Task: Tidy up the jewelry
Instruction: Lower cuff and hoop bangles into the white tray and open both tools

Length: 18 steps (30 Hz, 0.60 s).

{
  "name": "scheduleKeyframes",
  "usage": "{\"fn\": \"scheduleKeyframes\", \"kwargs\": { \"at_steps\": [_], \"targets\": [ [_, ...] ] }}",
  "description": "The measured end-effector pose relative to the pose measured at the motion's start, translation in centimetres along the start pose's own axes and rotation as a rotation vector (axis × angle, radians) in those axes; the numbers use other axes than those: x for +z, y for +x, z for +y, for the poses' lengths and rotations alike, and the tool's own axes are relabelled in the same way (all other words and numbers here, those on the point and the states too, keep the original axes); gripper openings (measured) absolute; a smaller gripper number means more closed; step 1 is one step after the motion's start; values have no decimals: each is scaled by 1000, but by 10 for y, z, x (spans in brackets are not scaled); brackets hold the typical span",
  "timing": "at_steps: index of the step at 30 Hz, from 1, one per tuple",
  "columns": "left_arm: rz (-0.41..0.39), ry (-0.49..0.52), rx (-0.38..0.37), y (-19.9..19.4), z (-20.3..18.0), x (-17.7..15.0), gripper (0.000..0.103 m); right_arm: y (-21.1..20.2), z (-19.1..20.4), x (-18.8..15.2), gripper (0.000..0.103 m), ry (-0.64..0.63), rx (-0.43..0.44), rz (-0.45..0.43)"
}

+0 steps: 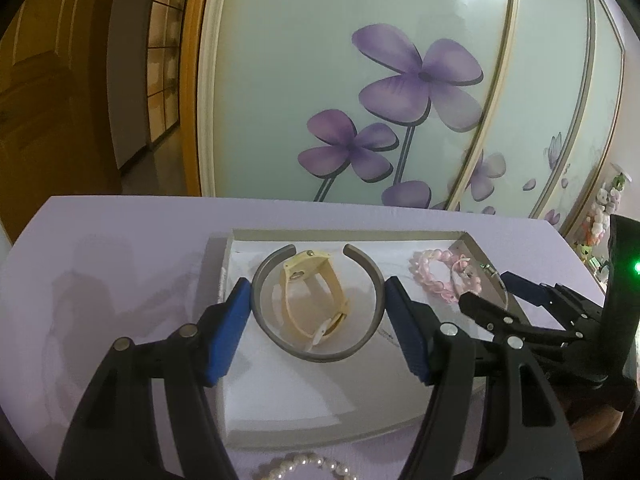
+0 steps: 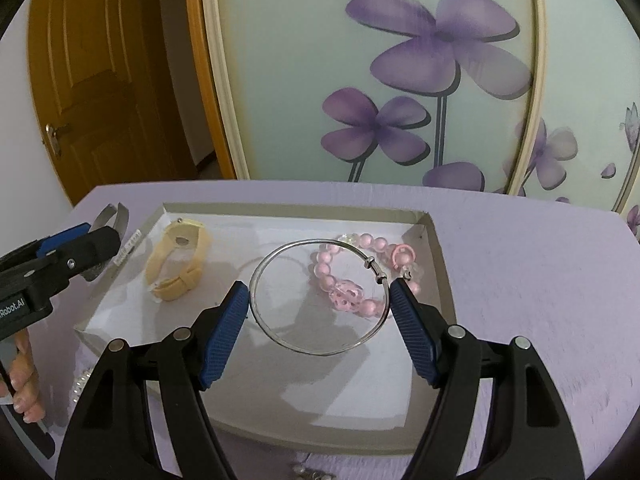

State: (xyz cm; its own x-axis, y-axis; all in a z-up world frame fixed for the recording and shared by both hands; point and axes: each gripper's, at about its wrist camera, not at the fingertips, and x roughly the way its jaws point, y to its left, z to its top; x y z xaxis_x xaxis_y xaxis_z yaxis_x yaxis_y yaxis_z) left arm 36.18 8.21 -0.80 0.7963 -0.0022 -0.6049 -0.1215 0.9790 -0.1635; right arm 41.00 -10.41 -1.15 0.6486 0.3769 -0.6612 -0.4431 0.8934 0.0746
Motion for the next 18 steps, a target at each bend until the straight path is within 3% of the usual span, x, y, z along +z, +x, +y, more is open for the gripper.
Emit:
{"fn": "scheduleKeyframes", "kwargs": {
  "at_steps": [3,18],
  "targets": [
    [10,7,-5,7,-2,-2,67,1,-1,-2,81,4,16,1],
    [64,22,-27,33,-16,-4,67,-19,-1,-8,81,-31,1,-37]
  ]
}}
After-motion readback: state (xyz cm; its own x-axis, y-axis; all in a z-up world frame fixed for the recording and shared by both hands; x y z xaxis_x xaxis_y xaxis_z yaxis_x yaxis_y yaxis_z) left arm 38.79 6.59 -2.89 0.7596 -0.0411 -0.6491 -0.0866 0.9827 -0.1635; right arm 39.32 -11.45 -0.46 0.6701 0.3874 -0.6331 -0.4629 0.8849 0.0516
